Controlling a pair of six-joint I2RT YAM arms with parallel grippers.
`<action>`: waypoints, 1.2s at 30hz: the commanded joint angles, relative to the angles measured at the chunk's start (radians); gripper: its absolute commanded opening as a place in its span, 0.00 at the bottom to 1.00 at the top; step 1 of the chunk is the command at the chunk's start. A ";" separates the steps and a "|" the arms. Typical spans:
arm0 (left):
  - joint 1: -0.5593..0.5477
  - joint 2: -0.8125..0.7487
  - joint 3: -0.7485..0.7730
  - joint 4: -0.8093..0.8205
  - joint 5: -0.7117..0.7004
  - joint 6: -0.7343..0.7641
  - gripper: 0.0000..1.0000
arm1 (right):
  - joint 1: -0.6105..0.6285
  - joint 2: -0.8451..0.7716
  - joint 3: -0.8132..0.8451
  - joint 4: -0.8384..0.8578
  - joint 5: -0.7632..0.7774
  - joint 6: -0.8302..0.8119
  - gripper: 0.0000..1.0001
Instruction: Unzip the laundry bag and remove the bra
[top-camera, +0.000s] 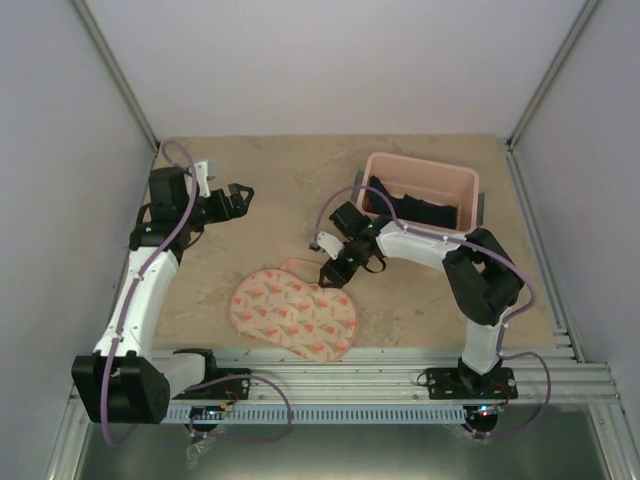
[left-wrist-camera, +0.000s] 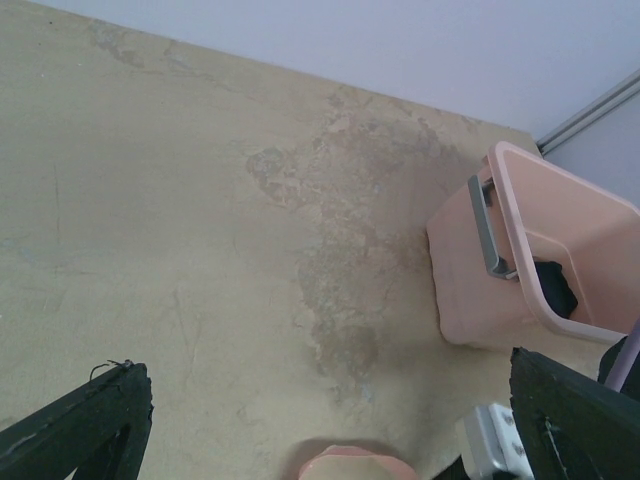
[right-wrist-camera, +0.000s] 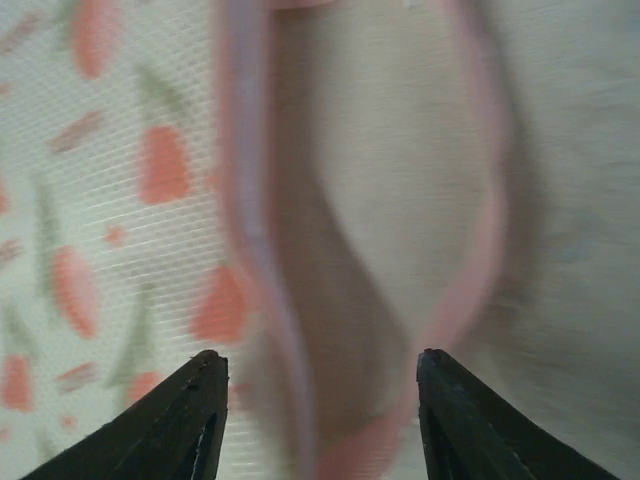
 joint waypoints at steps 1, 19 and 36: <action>0.007 -0.014 -0.011 0.013 0.019 -0.003 0.99 | 0.015 -0.053 0.083 -0.064 0.318 0.061 0.57; 0.042 -0.052 -0.088 0.047 0.046 -0.032 0.99 | 0.263 -0.262 -0.219 0.196 0.170 0.292 0.67; 0.056 -0.058 -0.099 0.057 0.057 -0.037 0.99 | 0.202 0.044 -0.084 0.306 0.574 0.104 0.67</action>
